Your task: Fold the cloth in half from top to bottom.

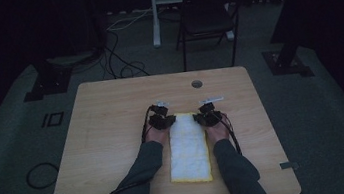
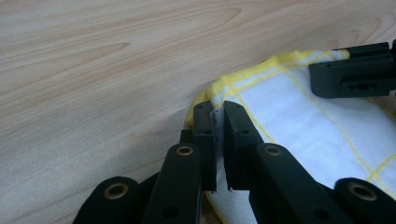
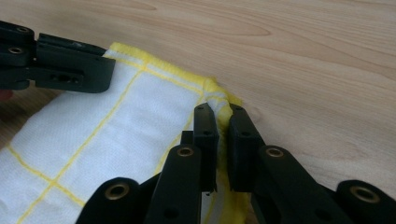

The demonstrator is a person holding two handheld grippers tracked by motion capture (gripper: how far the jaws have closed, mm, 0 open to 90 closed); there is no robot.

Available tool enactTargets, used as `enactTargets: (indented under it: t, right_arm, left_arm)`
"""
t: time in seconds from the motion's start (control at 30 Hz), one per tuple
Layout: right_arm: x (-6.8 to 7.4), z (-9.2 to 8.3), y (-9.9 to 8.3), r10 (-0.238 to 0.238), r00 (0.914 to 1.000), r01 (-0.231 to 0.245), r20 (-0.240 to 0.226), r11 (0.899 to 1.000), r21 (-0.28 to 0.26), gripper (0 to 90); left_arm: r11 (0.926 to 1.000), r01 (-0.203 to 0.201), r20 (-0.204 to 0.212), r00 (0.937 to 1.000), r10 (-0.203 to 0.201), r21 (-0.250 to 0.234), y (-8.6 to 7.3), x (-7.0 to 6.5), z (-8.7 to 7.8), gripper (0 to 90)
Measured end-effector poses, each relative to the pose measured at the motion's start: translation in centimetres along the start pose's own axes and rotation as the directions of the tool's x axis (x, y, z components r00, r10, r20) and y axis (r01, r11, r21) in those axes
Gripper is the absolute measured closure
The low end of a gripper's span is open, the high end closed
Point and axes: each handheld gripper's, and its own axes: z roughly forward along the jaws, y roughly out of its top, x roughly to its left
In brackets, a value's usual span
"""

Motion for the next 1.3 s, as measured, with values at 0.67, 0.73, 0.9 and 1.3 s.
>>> enactTargets:
  t: [0.67,0.73,0.9,1.3]
  right_arm:
    - [-0.2,-2.0,1.1,-0.035,0.9994,0.034,-0.004,0.995,-0.093,84.8]
    - [-0.1,-2.3,1.3,-0.039,0.9992,0.038,-0.005,0.994,-0.102,84.7]
    - [-0.1,-2.7,1.6,-0.047,0.9989,0.045,-0.007,0.993,-0.113,84.7]
    - [-0.2,-3.5,1.9,-0.063,0.998,0.062,-0.005,0.987,-0.147,84.7]
  left_arm:
    - [0.995,-0.037,0.025,0.9989,0.039,-0.093,1.9,-0.2,-2.2,85.8]
    - [0.9946,-0.038,0.026,0.9989,0.04,-0.097,2.0,-0.2,-2.3,85.7]
    - [0.9932,-0.046,0.025,0.9985,0.049,-0.107,2.4,-0.3,-2.7,85.7]
    - [0.9903,-0.051,0.035,0.9978,0.056,-0.129,2.9,-0.6,-3.4,85.7]
